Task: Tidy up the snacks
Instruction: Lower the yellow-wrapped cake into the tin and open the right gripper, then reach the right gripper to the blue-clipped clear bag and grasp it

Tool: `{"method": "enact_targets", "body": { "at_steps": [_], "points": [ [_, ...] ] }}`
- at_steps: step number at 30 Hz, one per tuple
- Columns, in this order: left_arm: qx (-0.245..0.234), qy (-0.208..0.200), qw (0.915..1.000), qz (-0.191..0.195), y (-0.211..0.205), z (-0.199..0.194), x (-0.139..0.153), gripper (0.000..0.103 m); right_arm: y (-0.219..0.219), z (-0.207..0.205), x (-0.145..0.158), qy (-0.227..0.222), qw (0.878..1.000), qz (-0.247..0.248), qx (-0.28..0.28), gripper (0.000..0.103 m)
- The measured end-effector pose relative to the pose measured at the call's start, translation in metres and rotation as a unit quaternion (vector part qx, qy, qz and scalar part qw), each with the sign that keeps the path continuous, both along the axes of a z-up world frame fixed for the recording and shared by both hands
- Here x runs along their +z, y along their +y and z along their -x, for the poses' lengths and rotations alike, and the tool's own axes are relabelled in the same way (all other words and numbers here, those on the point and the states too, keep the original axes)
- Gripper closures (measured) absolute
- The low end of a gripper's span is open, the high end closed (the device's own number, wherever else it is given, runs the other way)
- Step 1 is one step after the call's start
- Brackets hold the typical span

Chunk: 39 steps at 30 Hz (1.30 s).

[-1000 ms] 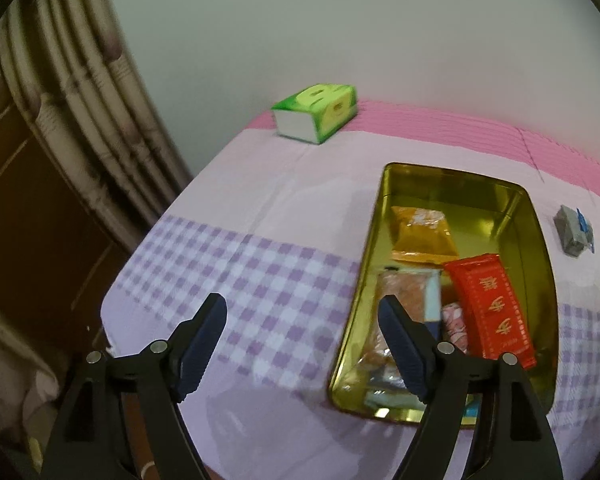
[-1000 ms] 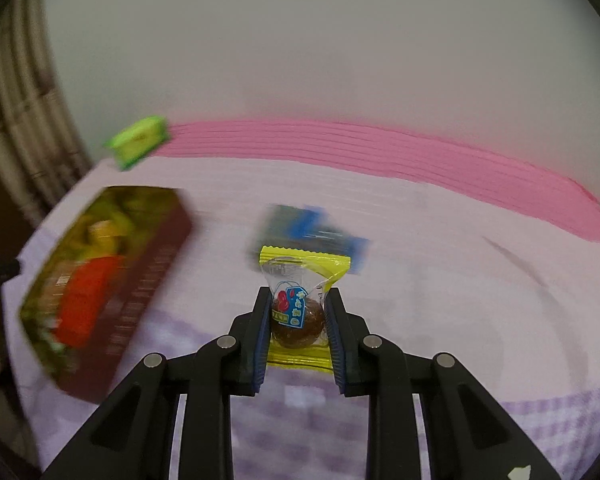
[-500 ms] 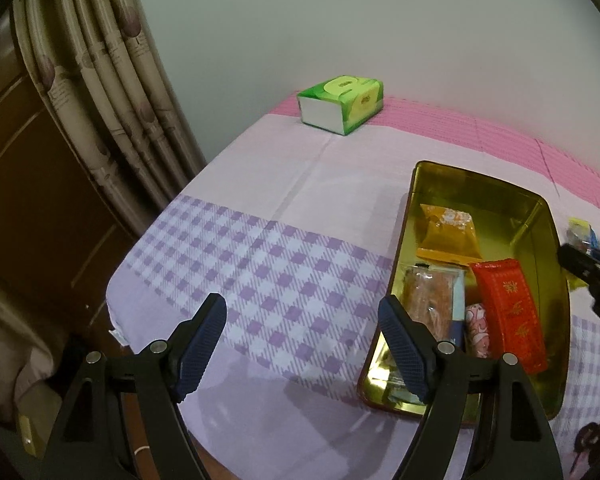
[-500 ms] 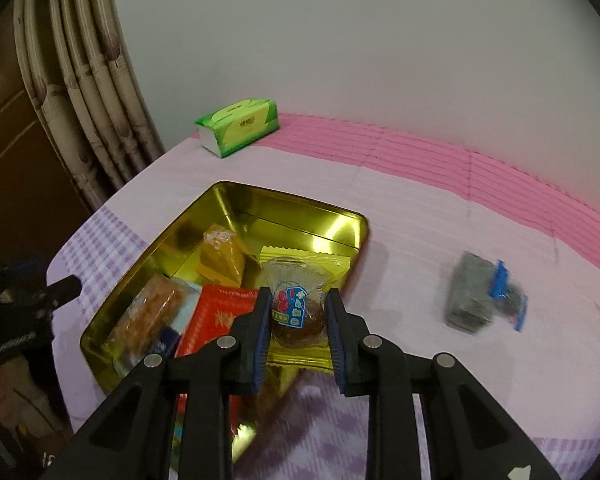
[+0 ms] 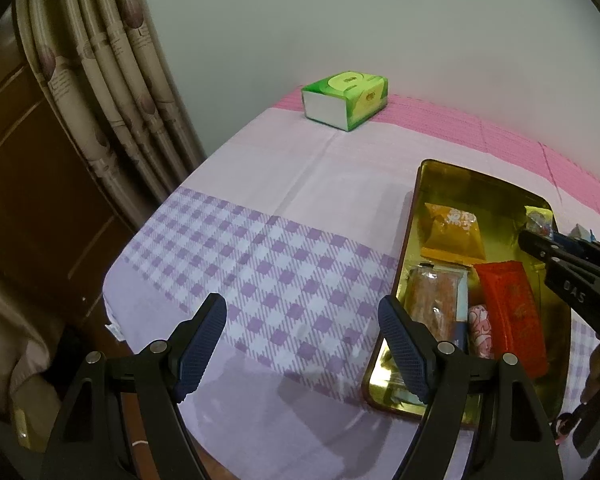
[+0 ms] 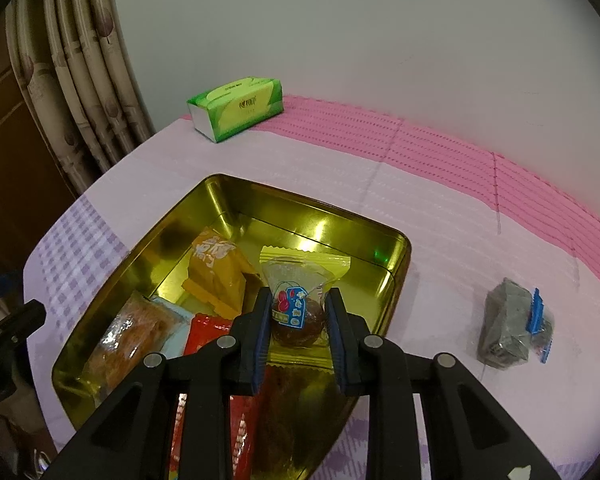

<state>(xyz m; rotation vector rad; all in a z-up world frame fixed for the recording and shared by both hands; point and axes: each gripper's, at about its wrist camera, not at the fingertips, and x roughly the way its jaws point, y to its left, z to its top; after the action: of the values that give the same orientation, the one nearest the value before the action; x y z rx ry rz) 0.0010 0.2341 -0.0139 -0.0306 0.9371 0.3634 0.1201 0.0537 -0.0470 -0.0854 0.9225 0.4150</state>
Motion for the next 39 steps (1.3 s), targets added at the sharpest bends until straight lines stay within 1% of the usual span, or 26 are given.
{"method": "enact_targets", "body": {
  "at_steps": [7, 18, 25, 28, 33, 39],
  "points": [
    [-0.001, 0.003, 1.0000, 0.004, 0.000, -0.002, -0.001, 0.024, 0.004, -0.005, -0.006, 0.007, 1.000, 0.005, -0.003, 0.078],
    [0.000, 0.003, 1.0000, 0.004, -0.001, -0.002, -0.001, 0.024, 0.005, -0.006, -0.006, 0.006, 1.000, 0.006, -0.004, 0.077],
    [-0.001, 0.004, 1.0000, 0.003, -0.002, -0.002, -0.002, 0.024, 0.005, -0.005, -0.003, 0.001, 1.000, 0.003, -0.005, 0.068],
    [-0.002, 0.005, 1.0000, 0.001, -0.003, -0.002, -0.002, 0.024, 0.003, -0.004, 0.001, -0.002, 1.000, -0.004, -0.008, 0.067],
    [-0.001, 0.007, 1.0000, 0.003, -0.002, -0.001, -0.003, 0.024, -0.010, 0.002, 0.011, -0.011, 1.000, -0.017, -0.018, 0.065],
    [-0.003, 0.012, 0.9999, 0.000, -0.002, -0.001, -0.005, 0.024, -0.047, 0.007, 0.014, -0.018, 0.998, -0.016, -0.050, 0.065]
  ]
}}
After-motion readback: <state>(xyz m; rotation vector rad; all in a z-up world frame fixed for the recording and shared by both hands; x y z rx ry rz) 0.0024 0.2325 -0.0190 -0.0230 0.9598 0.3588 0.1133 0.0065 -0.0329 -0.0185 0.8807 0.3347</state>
